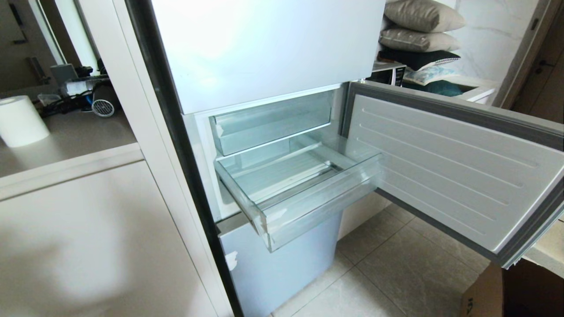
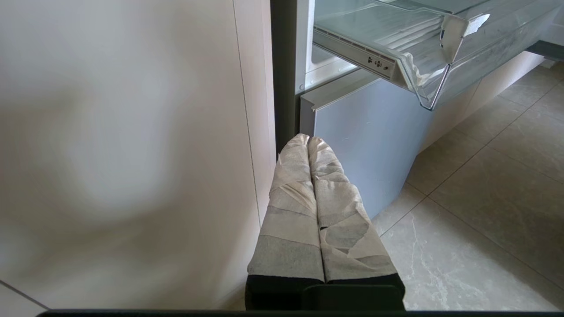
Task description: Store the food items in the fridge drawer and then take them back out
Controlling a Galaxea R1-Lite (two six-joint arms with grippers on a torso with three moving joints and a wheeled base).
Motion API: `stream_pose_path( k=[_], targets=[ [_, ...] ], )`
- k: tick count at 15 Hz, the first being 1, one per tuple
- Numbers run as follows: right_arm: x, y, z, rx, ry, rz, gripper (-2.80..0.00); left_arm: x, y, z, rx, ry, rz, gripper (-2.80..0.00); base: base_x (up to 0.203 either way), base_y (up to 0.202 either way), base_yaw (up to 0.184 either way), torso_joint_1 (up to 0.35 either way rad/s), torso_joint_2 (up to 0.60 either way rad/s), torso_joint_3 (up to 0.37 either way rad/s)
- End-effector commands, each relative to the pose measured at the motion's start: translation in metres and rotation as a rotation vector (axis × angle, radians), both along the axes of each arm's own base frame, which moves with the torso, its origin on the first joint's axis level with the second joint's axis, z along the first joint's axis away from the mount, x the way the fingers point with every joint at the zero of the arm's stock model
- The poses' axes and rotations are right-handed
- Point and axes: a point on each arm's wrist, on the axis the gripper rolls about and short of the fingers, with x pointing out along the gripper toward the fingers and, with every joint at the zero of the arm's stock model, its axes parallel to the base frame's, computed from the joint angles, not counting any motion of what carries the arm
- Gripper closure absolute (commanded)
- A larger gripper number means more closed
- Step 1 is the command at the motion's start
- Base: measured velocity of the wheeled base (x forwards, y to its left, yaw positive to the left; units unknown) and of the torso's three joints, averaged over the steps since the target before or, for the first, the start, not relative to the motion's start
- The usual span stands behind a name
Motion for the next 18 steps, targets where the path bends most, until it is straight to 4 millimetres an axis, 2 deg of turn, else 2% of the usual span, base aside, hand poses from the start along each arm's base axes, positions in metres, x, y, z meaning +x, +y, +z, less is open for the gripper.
stream_pose_path(
  k=[1,5,9,11,13,16,18],
  targets=[
    [0.002,-0.026,-0.011,0.072,0.034,-0.062,0.00,0.000,0.000,0.000,0.000,0.002,-0.001,0.00,0.000,0.000,0.000,0.000,0.00,0.000],
    [0.007,-0.069,-0.025,0.127,0.036,-0.114,0.00,0.000,0.000,0.000,0.000,0.002,-0.001,0.00,0.000,0.000,0.000,0.000,0.00,0.000],
    [0.016,-0.115,-0.049,0.108,0.014,-0.143,0.00,0.000,0.000,0.000,0.000,0.002,-0.001,0.00,0.000,0.000,0.000,0.000,0.00,0.000],
    [0.023,-0.128,-0.056,0.101,-0.010,-0.076,0.00,0.000,0.000,0.000,0.000,0.002,-0.001,0.00,0.000,0.000,0.000,0.000,0.00,0.000],
    [0.028,-0.133,-0.063,0.130,-0.025,0.022,0.00,0.000,0.000,0.000,0.000,0.002,0.001,0.00,0.000,0.000,0.000,0.000,0.00,0.000],
    [0.037,-0.152,-0.078,0.169,-0.012,0.038,0.00,0.000,0.000,0.000,0.000,0.002,0.000,0.00,0.000,0.000,0.000,0.000,0.00,0.000],
    [0.039,-0.162,-0.081,0.166,-0.010,0.028,0.00,0.000,0.000,0.000,0.000,0.002,0.000,0.00,0.000,0.000,0.000,0.000,0.00,0.000]
  ],
)
